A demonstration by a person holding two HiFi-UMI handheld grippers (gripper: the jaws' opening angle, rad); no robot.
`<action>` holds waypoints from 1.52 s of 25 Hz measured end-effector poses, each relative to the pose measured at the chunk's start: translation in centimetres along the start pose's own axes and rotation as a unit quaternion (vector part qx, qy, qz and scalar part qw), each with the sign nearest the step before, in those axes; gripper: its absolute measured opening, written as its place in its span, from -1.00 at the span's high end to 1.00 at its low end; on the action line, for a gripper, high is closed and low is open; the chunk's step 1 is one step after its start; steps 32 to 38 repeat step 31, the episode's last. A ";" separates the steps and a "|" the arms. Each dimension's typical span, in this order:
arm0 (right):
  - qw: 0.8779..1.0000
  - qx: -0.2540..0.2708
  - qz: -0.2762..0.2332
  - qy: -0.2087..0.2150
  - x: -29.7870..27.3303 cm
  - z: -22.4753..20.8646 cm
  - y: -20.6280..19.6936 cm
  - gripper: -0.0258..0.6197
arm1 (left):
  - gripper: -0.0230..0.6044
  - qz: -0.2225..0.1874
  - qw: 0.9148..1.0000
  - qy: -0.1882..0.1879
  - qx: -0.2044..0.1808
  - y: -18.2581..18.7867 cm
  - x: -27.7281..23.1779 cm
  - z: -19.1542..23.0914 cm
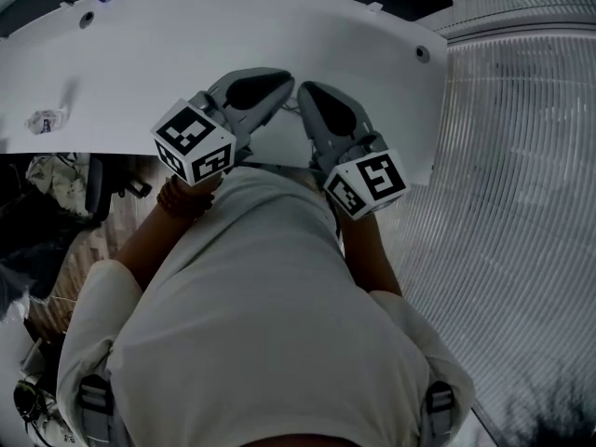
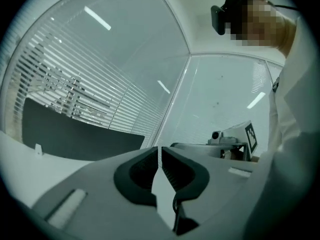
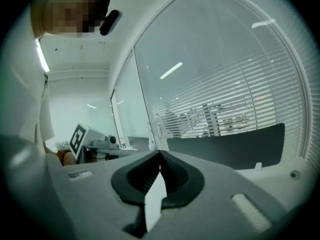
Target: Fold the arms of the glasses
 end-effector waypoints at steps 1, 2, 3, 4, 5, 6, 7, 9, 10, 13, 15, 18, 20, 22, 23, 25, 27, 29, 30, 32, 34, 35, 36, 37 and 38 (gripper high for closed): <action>1.000 0.000 -0.005 0.006 0.1 0.0 0.5 0.92 | 0.87 -0.001 1.000 0.003 -0.006 0.1 0.0 -0.2; 1.000 0.006 -0.008 0.011 0.2 0.0 0.9 0.92 | 0.91 -0.002 1.000 0.004 -0.011 0.2 0.0 -0.3; 1.000 0.018 -0.009 0.015 0.2 0.1 1.2 0.92 | 0.92 -0.002 1.000 0.006 -0.014 0.2 0.1 -0.3; 0.999 0.033 -0.009 0.017 0.2 0.2 1.4 0.92 | 0.92 -0.002 1.000 0.007 -0.016 0.2 0.1 -0.3; 0.999 0.046 -0.009 0.018 0.2 0.3 1.6 0.92 | 0.92 -0.003 1.000 0.009 -0.017 0.3 0.1 -0.2; 0.998 0.056 -0.008 0.018 0.3 0.4 1.7 0.92 | 0.93 -0.004 1.000 0.011 -0.019 0.4 0.1 -0.2; 0.998 0.060 -0.009 0.018 0.3 0.4 1.9 0.92 | 0.92 -0.006 1.000 0.012 -0.020 0.5 0.1 -0.2; 0.998 0.063 -0.010 0.016 0.4 0.3 2.1 0.92 | 0.92 -0.012 1.000 0.014 -0.022 0.9 0.0 -0.1; 0.998 0.062 -0.012 0.014 0.4 0.2 2.2 0.92 | 0.93 -0.014 1.000 0.015 -0.022 1.1 0.0 -0.1; 0.998 0.052 -0.021 0.009 0.5 0.1 2.6 0.92 | 0.92 -0.014 0.999 0.017 -0.029 1.4 0.1 -0.2; 0.999 0.047 -0.024 0.007 0.8 0.0 2.7 0.92 | 0.92 -0.012 0.999 0.019 -0.036 1.4 0.0 -0.3; 0.999 0.046 -0.024 0.008 0.9 -0.1 2.6 0.92 | 0.92 -0.013 0.999 0.019 -0.036 1.4 0.0 -0.3; 0.999 0.044 -0.024 0.007 0.9 -0.1 2.5 0.92 | 0.92 -0.014 0.999 0.019 -0.034 1.4 0.0 -0.2; 0.999 0.041 -0.024 0.006 0.9 0.0 2.5 0.92 | 0.93 -0.013 0.999 0.019 -0.031 1.4 0.0 -0.2; 0.999 0.041 -0.023 0.007 0.9 0.1 2.4 0.92 | 0.93 -0.012 0.999 0.019 -0.030 1.4 0.1 -0.2; 0.999 0.041 -0.020 0.008 0.8 0.3 2.3 0.92 | 0.93 -0.012 0.999 0.020 -0.029 1.3 0.2 -0.2; 0.999 0.041 -0.020 0.010 0.7 0.4 2.1 0.92 | 0.93 -0.012 0.999 0.021 -0.027 1.2 0.3 -0.1; 0.999 0.040 -0.021 0.011 0.7 0.4 1.9 0.92 | 0.93 -0.011 0.999 0.023 -0.027 1.1 0.3 -0.1; 0.999 0.040 -0.021 0.012 0.7 0.4 1.8 0.92 | 0.93 -0.011 0.999 0.023 -0.026 1.0 0.3 -0.1; 0.999 0.039 -0.020 0.013 0.7 0.4 1.7 0.92 | 0.93 -0.011 0.999 0.024 -0.026 0.8 0.2 -0.1; 0.999 0.039 -0.020 0.013 0.7 0.4 1.7 0.92 | 0.93 -0.011 0.999 0.024 -0.026 0.8 0.2 -0.1; 0.999 0.039 -0.020 0.013 0.7 0.4 1.7 0.92 | 0.93 -0.011 0.999 0.024 -0.026 0.8 0.2 -0.1; 0.999 0.039 -0.020 0.013 0.7 0.4 1.7 0.92 | 0.93 -0.011 0.999 0.024 -0.026 0.8 0.2 -0.1; 0.999 0.039 -0.020 0.013 0.7 0.4 1.7 0.92 | 0.93 -0.011 0.999 0.024 -0.026 0.8 0.2 -0.1; 0.999 0.039 -0.020 0.013 0.7 0.4 1.7 0.92 | 0.93 -0.011 0.999 0.024 -0.026 0.8 0.2 -0.1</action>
Point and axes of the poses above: the fingertips, and each gripper's own axes: x backward along the fingers, z to its left, y out of its top, the point moved 2 cm from there along x, backward along the fingers
